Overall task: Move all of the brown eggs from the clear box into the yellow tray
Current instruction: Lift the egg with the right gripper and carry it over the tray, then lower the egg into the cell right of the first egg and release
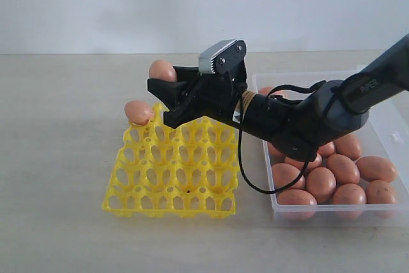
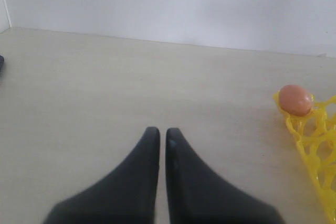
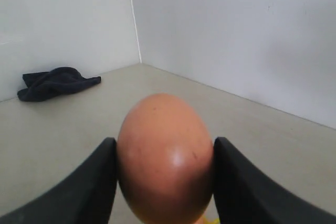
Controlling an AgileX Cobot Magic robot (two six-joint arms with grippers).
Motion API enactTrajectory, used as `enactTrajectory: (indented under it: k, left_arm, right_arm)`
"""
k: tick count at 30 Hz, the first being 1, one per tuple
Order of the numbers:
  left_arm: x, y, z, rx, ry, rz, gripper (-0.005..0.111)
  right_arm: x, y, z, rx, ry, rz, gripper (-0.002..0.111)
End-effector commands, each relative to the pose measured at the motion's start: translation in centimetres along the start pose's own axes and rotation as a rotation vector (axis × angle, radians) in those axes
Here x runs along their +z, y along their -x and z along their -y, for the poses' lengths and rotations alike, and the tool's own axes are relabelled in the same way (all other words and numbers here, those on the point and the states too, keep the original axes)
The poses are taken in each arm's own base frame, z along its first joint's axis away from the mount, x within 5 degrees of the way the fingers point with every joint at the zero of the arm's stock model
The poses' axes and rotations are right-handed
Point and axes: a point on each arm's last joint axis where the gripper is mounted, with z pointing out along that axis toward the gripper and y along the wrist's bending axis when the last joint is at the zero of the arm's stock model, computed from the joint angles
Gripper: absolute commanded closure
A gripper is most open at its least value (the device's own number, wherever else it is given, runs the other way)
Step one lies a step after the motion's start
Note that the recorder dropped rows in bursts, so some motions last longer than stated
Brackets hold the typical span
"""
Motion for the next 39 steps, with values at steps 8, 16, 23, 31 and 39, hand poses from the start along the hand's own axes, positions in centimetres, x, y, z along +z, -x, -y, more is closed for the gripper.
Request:
enactTrajectory:
  k: [8,16,23,31,39]
  left_arm:
    - [0.0,0.0,0.0,0.003,0.003,0.006,0.103]
    - [0.0,0.0,0.0,0.003,0.003,0.006,0.103]
    - [0.0,0.0,0.0,0.003,0.003,0.006,0.103]
    - [0.0,-0.1,0.0,0.003,0.003,0.004,0.103]
    - [0.0,-0.1,0.0,0.003,0.003,0.004,0.103]
  right_arm:
    - [1.5,-1.6,1.5,0.038,-0.068,-0.097,0.106]
    - [1.6,-2.0,1.9,0.036,-0.105,-0.167,0.106]
    - [1.6,-2.2,2.0,0.034,-0.112,-0.182,0.106]
    - [2.6,-1.4,2.7,0.039,-0.146,-0.209,0.106]
    - [2.9,-3.3,1.9,0.07,-0.109,-0.267,0.106]
